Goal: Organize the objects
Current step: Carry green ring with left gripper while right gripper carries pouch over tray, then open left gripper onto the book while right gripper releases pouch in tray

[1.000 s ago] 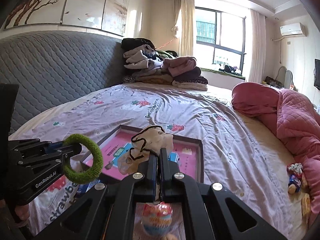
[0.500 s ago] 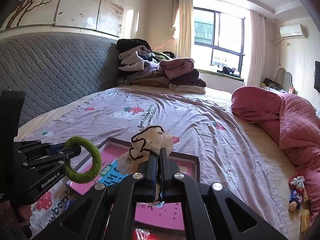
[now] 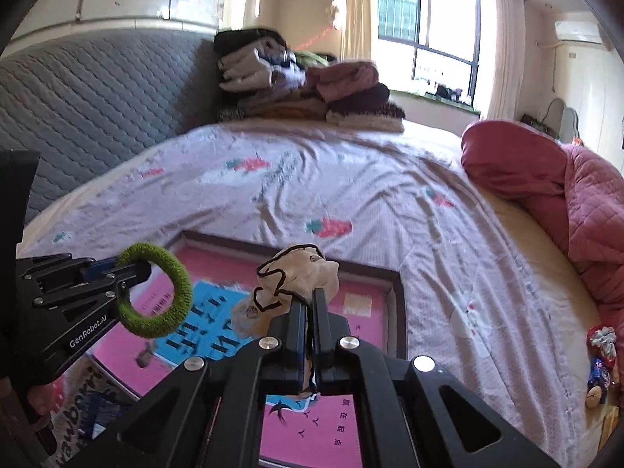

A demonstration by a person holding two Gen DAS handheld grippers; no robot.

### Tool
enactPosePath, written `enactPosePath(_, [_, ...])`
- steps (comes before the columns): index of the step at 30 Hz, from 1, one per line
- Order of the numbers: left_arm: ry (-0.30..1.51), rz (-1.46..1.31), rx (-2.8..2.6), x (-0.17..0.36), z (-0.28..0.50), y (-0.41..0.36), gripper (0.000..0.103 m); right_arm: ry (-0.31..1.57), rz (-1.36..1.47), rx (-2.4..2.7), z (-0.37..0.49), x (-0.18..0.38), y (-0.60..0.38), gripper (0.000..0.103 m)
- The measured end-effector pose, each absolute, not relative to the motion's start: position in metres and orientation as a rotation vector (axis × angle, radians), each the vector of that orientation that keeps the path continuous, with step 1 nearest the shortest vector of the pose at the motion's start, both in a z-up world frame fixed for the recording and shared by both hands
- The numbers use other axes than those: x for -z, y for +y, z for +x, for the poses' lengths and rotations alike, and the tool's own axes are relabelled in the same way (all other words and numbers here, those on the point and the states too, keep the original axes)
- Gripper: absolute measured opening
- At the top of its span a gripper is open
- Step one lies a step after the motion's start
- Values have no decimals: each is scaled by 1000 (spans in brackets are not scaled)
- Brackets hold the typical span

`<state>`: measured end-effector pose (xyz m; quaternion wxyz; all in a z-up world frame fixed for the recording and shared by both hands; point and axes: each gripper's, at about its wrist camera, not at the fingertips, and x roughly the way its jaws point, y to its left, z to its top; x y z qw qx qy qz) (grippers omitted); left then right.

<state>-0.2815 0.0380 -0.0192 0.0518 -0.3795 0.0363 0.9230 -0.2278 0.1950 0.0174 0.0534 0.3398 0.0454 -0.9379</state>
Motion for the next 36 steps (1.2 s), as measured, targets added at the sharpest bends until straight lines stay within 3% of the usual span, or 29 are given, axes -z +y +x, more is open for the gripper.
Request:
enactPosePath(12, [83,-1370,-2718,60,-318,35,14,131,1262,2799,-257,16,205,3])
enactPosePath(17, [80,-1417,-2696,68,-323,34,25,112,1301,2791,-259,20,208,4])
enactPosePath(19, [81,-1415,-2703,67,-323,33,32,103,1318,2786,-260,20,209,7])
enactPosePath(21, [71,-1408,-2696,65,-322,33,47,114,1321,2789,-260,19,209,11])
enactPosePath(23, [67,-1395,-2695,61,-320,33,53,128,1316,2795,-258,17,208,16])
enactPosePath(28, [94,-1362,-2713,48,-312,36,58,125,1295,2818,-253,9,211,37])
enactPosePath(36, [114,-1283,-2761,15,-287,33,66,108,1213,2862,-235,-19,215,39])
